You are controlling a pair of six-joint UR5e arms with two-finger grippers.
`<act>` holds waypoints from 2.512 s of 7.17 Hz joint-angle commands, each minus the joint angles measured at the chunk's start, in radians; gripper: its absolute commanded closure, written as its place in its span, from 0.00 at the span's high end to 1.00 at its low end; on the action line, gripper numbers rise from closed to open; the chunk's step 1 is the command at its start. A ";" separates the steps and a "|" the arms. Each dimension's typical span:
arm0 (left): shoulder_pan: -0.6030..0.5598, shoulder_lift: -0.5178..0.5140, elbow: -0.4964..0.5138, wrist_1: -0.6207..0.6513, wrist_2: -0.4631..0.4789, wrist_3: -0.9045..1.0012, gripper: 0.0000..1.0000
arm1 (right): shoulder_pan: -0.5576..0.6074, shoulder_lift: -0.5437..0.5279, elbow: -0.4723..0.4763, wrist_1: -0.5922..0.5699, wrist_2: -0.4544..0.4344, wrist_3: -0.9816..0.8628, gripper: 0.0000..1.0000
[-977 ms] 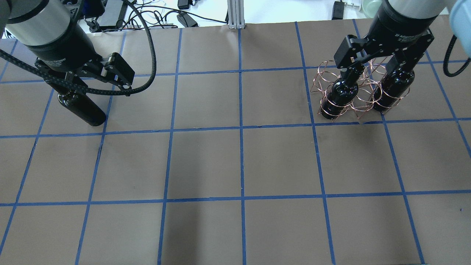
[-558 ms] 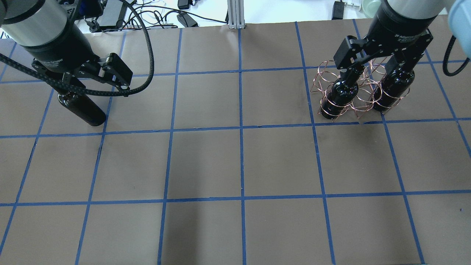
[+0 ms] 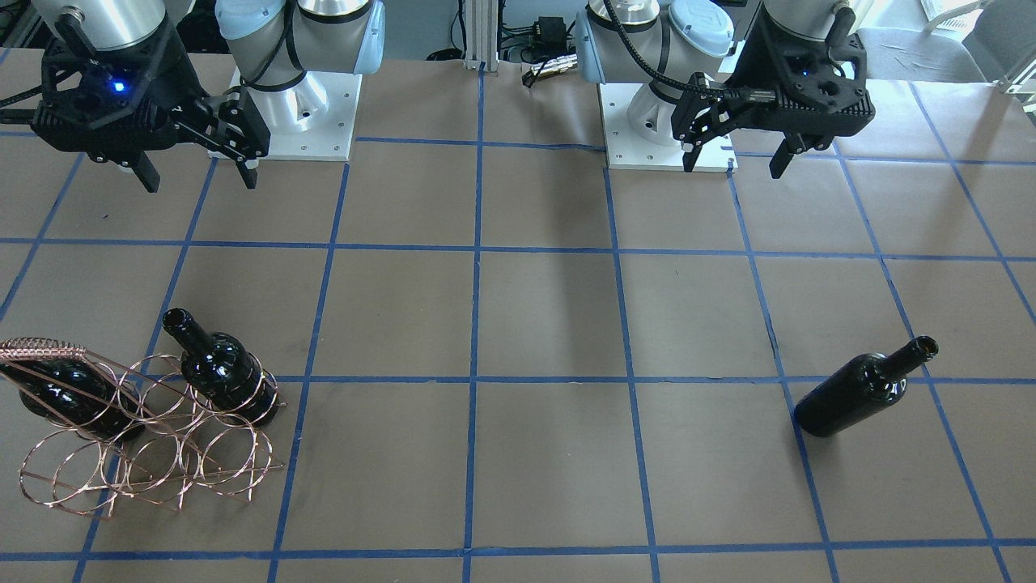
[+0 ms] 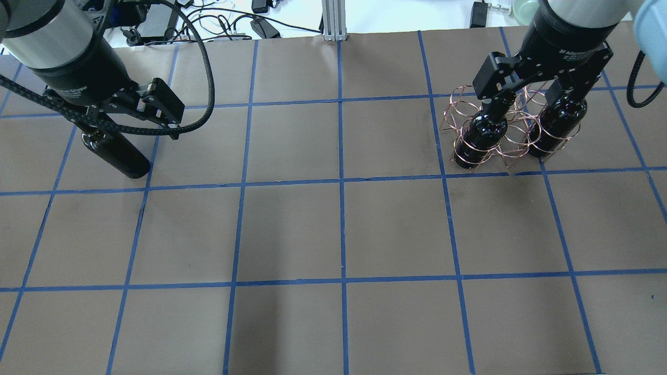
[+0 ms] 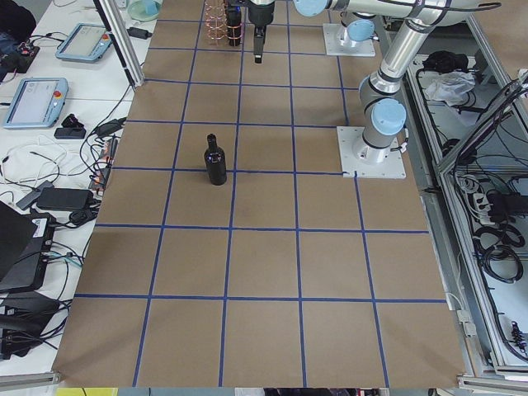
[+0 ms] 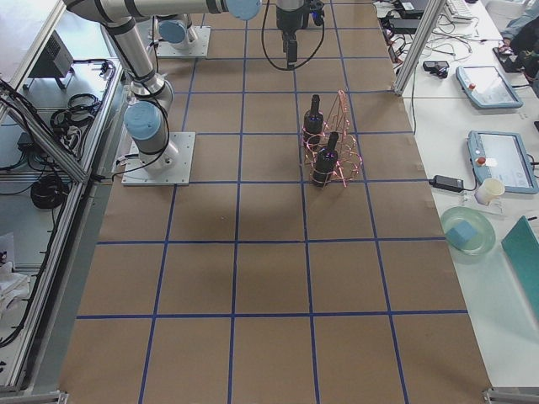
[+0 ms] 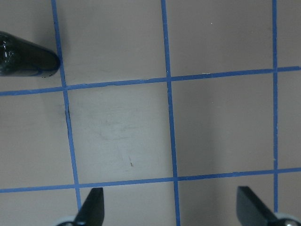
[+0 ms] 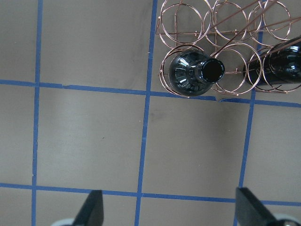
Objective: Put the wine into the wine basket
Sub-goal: 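Lower the left gripper onto the neck of the lying dark bottle and close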
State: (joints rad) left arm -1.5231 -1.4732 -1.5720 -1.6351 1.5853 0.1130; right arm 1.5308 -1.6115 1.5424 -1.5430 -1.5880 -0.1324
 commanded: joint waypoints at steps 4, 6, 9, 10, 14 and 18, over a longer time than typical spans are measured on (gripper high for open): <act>0.243 -0.061 0.024 0.085 -0.016 0.210 1.00 | -0.001 -0.004 0.027 -0.005 -0.013 0.002 1.00; 0.335 -0.131 0.039 0.158 -0.019 0.333 1.00 | 0.000 -0.005 0.027 -0.008 -0.010 0.004 1.00; 0.405 -0.263 0.075 0.254 -0.016 0.362 1.00 | 0.000 -0.005 0.027 -0.015 -0.012 0.005 1.00; 0.405 -0.306 0.075 0.292 -0.022 0.352 1.00 | -0.001 -0.005 0.025 -0.017 -0.012 0.004 1.00; 0.405 -0.397 0.090 0.316 -0.047 0.310 1.00 | 0.000 -0.005 0.027 -0.017 -0.013 0.002 1.00; 0.403 -0.417 0.090 0.302 -0.044 0.312 0.82 | 0.000 -0.005 0.027 -0.017 -0.012 0.002 1.00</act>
State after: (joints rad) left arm -1.1190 -1.8891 -1.4820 -1.3293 1.5404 0.4238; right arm 1.5304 -1.6168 1.5693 -1.5599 -1.5993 -0.1304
